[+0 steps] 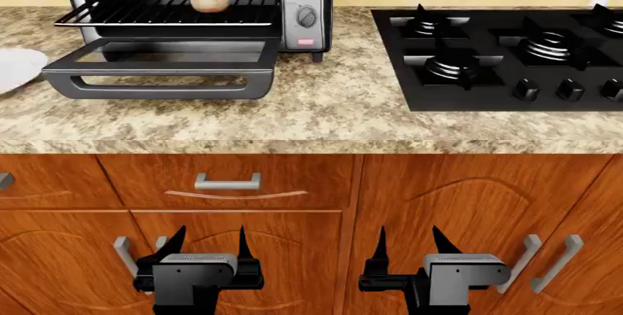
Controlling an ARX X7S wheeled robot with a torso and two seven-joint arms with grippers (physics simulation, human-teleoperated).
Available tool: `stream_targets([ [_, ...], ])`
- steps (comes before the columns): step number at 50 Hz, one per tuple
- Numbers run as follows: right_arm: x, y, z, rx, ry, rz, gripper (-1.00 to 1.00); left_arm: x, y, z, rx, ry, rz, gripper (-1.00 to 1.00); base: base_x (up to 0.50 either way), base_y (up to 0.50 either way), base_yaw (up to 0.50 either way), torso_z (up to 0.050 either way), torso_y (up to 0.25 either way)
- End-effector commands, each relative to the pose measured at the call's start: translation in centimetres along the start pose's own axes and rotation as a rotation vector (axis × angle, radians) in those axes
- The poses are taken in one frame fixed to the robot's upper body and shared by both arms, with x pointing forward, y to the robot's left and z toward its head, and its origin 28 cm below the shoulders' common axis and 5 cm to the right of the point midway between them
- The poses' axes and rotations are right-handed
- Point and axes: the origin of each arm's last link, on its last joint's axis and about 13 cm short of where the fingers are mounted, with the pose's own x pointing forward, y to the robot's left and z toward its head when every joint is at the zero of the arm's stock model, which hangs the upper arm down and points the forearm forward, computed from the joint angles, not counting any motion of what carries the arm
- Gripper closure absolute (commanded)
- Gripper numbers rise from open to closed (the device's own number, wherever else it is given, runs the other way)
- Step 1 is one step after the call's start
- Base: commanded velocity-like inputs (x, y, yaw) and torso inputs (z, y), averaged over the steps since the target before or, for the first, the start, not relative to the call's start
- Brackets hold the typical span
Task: Pick the bread from the rack and place it on the plate on the counter.
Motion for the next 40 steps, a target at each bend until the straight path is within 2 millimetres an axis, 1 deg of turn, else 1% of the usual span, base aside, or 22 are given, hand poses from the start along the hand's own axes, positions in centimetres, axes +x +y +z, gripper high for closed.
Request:
stream_targets([
  [1, 0.03, 0.11, 0.13, -0.011, -0.006, 0.009, -1.00, 0.01, -0.14, 0.07, 0.000, -0.001, -0.006, -1.00, 0.00, 0.00, 0.00, 0.000, 0.000],
  [8, 0.07, 0.22, 0.20, -0.022, -0.002, 0.017, -1.00, 0.05, -0.12, -0.08, -0.010, 0.015, -0.013, -1.00, 0.00, 0.00, 0.00, 0.000, 0.000],
  [13, 0.12, 0.28, 0.32, -0.029, -0.003, 0.017, -1.00, -0.07, -0.08, 0.16, -0.028, 0.001, -0.028, -1.00, 0.00, 0.00, 0.00, 0.000, 0.000],
  [31, 0.08, 0.31, 0.13, -0.021, -0.001, 0.018, -1.00, -0.23, -0.08, 0.04, -0.022, 0.005, -0.040, -1.00, 0.00, 0.00, 0.00, 0.050, 0.000],
  [36, 0.09, 0.34, 0.31, 0.004, -0.001, 0.029, -1.00, -0.20, -0.08, 0.01, -0.022, 0.005, -0.041, -1.00, 0.00, 0.00, 0.00, 0.050, 0.000],
  [40, 0.20, 0.34, 0.28, -0.026, -0.007, 0.018, -1.00, -0.09, -0.18, -0.01, -0.018, 0.006, -0.044, -1.00, 0.00, 0.00, 0.00, 0.050, 0.000],
])
